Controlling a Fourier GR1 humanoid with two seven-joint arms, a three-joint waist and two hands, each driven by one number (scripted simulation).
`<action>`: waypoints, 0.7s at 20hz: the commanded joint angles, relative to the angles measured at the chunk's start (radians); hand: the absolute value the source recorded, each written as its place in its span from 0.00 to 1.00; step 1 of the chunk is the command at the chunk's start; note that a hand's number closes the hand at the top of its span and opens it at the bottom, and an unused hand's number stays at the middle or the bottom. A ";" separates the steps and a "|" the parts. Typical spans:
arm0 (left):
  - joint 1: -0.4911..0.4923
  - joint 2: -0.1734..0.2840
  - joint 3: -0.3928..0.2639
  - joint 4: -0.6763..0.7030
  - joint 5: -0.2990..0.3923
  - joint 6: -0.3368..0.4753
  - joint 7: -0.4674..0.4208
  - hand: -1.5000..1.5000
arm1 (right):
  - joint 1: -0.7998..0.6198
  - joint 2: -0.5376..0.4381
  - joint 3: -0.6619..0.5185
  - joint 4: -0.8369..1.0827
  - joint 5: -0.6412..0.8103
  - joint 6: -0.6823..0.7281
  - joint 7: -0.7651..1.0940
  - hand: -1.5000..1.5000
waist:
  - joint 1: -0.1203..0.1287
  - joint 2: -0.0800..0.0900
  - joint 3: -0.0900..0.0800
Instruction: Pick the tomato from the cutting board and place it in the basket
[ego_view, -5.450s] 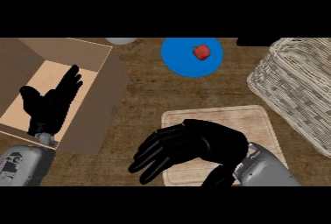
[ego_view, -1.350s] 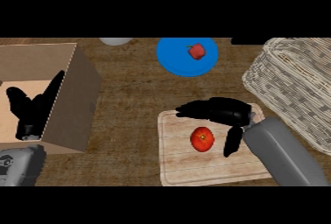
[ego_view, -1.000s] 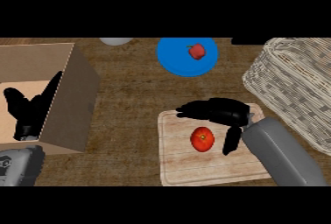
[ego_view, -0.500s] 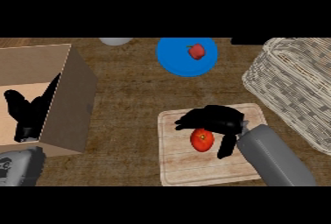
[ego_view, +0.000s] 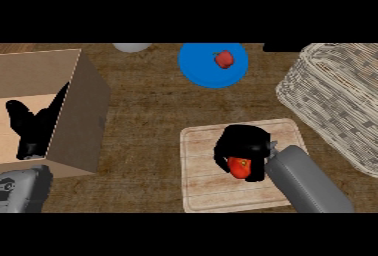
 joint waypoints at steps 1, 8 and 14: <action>-0.020 -0.025 -0.009 0.018 -0.021 0.018 -0.010 0.50 | 0.067 -0.028 0.021 0.049 0.053 -0.080 -0.112 1.00 | -0.001 0.006 0.005; 0.027 0.020 0.039 -0.003 0.006 0.013 0.004 0.50 | 0.082 0.216 -0.387 0.097 -0.027 -0.188 0.718 1.00 | -0.079 -0.008 0.003; 0.009 0.008 -0.001 -0.011 -0.003 -0.016 -0.014 0.50 | 0.018 0.254 -0.424 0.051 -0.116 -0.425 1.132 1.00 | 0.022 0.005 0.006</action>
